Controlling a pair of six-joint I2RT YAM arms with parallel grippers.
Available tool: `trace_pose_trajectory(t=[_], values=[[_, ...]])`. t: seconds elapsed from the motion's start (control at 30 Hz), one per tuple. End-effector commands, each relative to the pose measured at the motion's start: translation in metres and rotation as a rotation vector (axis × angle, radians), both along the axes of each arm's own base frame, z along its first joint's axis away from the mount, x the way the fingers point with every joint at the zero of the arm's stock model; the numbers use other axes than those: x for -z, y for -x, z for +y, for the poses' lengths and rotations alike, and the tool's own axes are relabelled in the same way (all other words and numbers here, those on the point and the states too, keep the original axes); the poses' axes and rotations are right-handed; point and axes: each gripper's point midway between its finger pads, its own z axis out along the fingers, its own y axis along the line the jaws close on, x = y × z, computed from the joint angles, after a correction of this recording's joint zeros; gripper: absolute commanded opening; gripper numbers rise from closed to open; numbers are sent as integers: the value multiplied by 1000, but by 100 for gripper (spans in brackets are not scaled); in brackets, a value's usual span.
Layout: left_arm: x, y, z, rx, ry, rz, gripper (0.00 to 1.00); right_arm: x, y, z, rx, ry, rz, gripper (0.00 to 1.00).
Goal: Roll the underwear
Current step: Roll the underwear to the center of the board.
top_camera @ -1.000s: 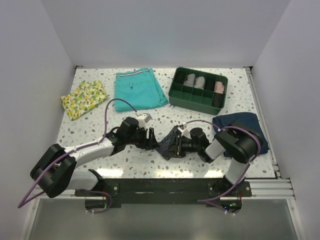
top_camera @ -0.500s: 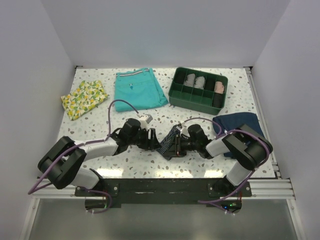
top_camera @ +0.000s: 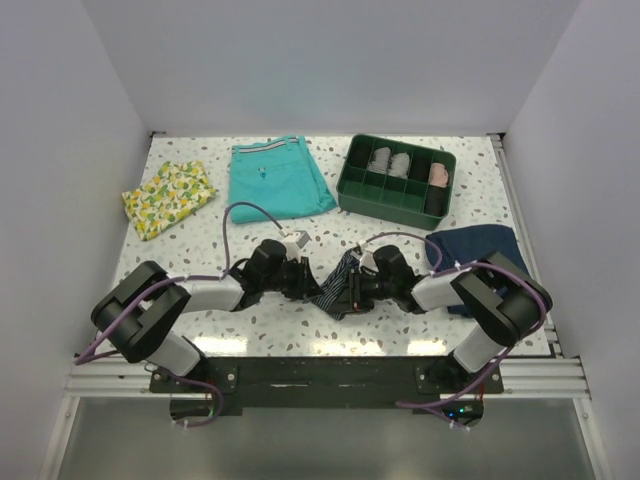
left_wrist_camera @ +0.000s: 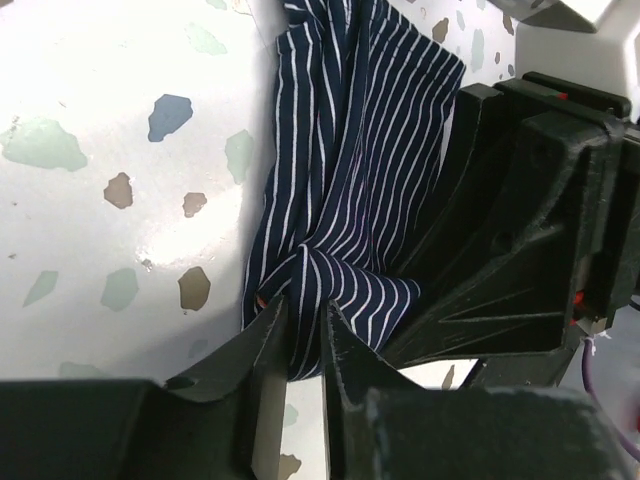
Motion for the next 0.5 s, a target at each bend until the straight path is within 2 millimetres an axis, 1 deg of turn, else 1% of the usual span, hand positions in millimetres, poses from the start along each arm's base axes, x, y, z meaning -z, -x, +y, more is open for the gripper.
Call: trace_pose_trajectory(t=[0.0, 0.03, 0.07, 0.1, 0.13, 0.17, 0.2, 0.23, 0.27, 0.3, 0.33, 0.37, 0.4, 0.47], values=[[17, -1, 5, -27, -65, 12, 18, 38, 13, -38, 25, 257, 41, 34], [19, -2, 5, -34, -80, 8, 17, 33, 10, -39, 16, 265, 8, 37], [18, -2, 5, -36, -93, 10, 14, 34, 5, -44, 32, 305, -19, 40], [19, -3, 5, -39, -106, 6, 14, 33, 8, -47, 23, 349, -19, 46], [19, -4, 5, -40, -121, -5, 13, 24, 4, -48, 13, 358, -73, 49], [21, -4, 5, -39, -136, 1, 12, 20, 2, -50, 13, 386, -103, 52], [21, -5, 5, -34, -145, -3, 12, 17, 1, -56, 12, 463, -130, 56], [22, -4, 5, -32, -155, -6, 11, 11, -2, -59, -3, 501, -186, 58], [23, -5, 4, -31, -162, -5, 11, 0, 0, -55, -24, 513, -246, 59], [24, -4, 4, -26, -166, -3, 11, -8, -7, -61, -10, 577, -294, 60], [25, -2, 3, -18, -168, -2, 11, -13, -8, -62, -27, 601, -334, 61], [25, -2, 2, -13, -169, -5, 11, -20, -6, -60, -44, 610, -368, 61], [26, -1, 1, -6, -175, -3, 10, -26, -13, -67, -18, 666, -407, 62], [26, 0, 0, 0, -178, -2, 10, -35, -17, -71, -20, 704, -470, 63]])
